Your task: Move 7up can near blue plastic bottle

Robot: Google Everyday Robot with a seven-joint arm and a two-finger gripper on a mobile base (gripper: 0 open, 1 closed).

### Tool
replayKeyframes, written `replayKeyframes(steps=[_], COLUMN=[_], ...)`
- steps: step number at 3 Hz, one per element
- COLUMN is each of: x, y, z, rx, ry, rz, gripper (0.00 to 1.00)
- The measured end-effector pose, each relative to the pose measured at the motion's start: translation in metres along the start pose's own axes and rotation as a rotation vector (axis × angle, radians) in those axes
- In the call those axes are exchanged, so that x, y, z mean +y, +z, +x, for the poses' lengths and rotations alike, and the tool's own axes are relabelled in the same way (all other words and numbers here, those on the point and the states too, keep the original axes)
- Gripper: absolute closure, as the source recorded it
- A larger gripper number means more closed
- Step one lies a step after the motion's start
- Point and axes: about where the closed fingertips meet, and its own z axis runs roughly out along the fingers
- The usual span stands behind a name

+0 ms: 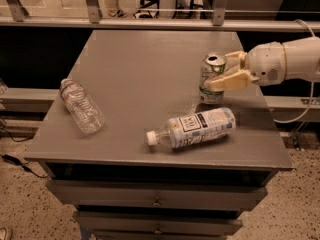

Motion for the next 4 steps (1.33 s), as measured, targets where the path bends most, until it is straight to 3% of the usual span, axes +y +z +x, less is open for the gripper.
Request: replayKeyframes(steps=[1, 2, 3, 4], x=[0.008, 0.016, 0.022, 0.020], y=[0.000, 0.003, 0.006, -0.005], z=[0.004, 0.006, 0.008, 0.012], rx=[-0.010, -0.017, -0.019, -0.007], ry=[-0.015, -0.037, -0.054, -0.050], rz=[-0.065, -0.135, -0.191, -0.166], gripper=[0.53, 0.21, 0.00, 0.00])
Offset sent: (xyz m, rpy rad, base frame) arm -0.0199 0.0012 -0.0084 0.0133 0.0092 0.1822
